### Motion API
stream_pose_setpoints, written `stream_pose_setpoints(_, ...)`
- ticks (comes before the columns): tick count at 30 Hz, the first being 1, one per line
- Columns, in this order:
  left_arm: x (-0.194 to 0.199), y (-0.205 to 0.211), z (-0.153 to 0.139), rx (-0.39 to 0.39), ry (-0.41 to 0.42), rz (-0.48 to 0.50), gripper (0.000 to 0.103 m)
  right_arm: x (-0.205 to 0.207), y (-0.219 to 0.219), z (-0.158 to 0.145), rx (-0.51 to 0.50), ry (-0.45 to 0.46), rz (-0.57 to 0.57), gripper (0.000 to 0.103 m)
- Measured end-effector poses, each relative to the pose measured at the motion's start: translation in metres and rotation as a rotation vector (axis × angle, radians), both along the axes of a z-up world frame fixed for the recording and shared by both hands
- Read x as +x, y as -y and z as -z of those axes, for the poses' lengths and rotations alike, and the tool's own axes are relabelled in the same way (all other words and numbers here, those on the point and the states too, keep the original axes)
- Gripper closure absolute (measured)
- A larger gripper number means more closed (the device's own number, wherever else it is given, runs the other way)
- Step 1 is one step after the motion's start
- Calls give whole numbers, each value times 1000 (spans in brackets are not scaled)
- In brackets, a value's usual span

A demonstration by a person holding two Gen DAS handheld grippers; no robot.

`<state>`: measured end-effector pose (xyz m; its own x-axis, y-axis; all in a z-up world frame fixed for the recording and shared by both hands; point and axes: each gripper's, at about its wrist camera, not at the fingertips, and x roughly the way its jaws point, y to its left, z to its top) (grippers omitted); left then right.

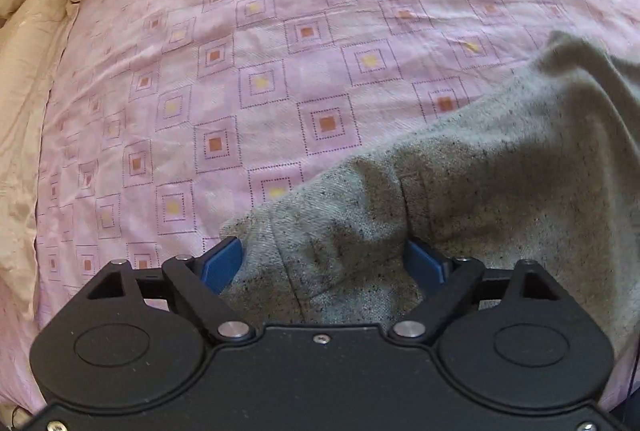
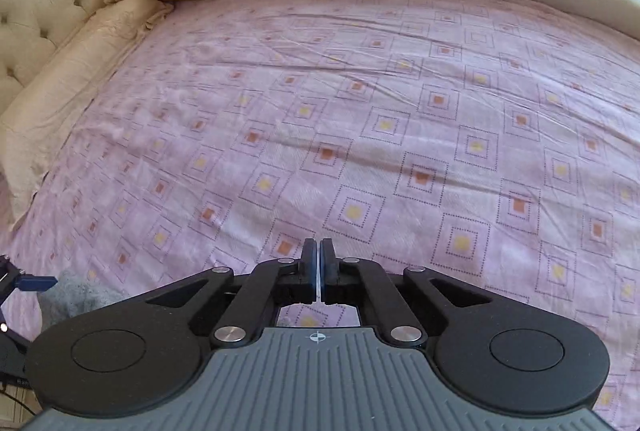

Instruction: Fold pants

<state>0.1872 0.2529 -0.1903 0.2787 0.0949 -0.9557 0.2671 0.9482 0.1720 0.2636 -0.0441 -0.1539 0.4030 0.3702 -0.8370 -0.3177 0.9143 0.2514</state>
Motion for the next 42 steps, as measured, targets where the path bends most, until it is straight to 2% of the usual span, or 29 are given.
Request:
stream_pose_setpoints(1,1,1,-5,22,13,4,24,-5,2,-1,-20,6,-11,95)
stream_pose_setpoints(4,5,6,-24,26,57,29,24,-20,12,8,-99,-5,-39,95)
stream_pose_setpoints(7,17,16,-42,-40,70,31,24,-34,30,18,-66,-57,-34,94)
stream_pose_setpoints(9,25,26,-50,-97,58,32,24,-46,39,17,-10,-70,-44,84)
stream_pose_setpoints(10,33,33,-52,-131,45,35,24,-50,41,17,3,-70,-58,82)
stream_pose_setpoints(11,39,40,-54,-163,30,38,24,-54,42,16,2,-69,-77,76)
stream_pose_setpoints(12,45,47,-54,-193,15,45,24,-57,41,17,-10,-69,-100,72)
stream_pose_setpoints(17,70,88,-50,-284,-65,101,24,-61,29,21,-108,-43,-253,72)
stream_pose_setpoints(18,74,95,-49,-291,-75,107,24,-62,27,21,-113,-40,-281,78)
stream_pose_setpoints(20,81,110,-48,-309,-99,113,24,-69,25,15,-110,-8,-320,103)
stream_pose_setpoints(25,98,140,-37,-331,-150,88,23,-99,14,-1,-139,85,-391,102)
stream_pose_setpoints(26,100,144,-35,-334,-154,77,23,-103,14,-2,-166,122,-382,101)
stream_pose_setpoints(28,105,150,-32,-339,-168,60,23,-101,17,2,-219,173,-349,86)
stream_pose_setpoints(29,106,150,-31,-339,-174,54,23,-96,20,5,-227,183,-333,75)
stream_pose_setpoints(30,107,152,-30,-336,-178,52,23,-89,25,7,-217,178,-319,68)
stream_pose_setpoints(34,109,153,-29,-314,-184,37,23,-60,41,25,-167,31,-356,67)
stream_pose_setpoints(35,109,152,-29,-313,-185,30,23,-55,45,29,-148,-15,-375,68)
stream_pose_setpoints(36,111,152,-29,-314,-188,20,23,-52,48,29,-129,-49,-383,76)
stream_pose_setpoints(37,112,151,-29,-316,-189,12,23,-54,50,26,-112,-43,-382,84)
stream_pose_setpoints(38,112,151,-29,-317,-189,4,23,-58,51,21,-115,-10,-387,99)
stream_pose_setpoints(42,111,162,-27,-312,-191,2,23,-95,40,-1,-179,120,-432,100)
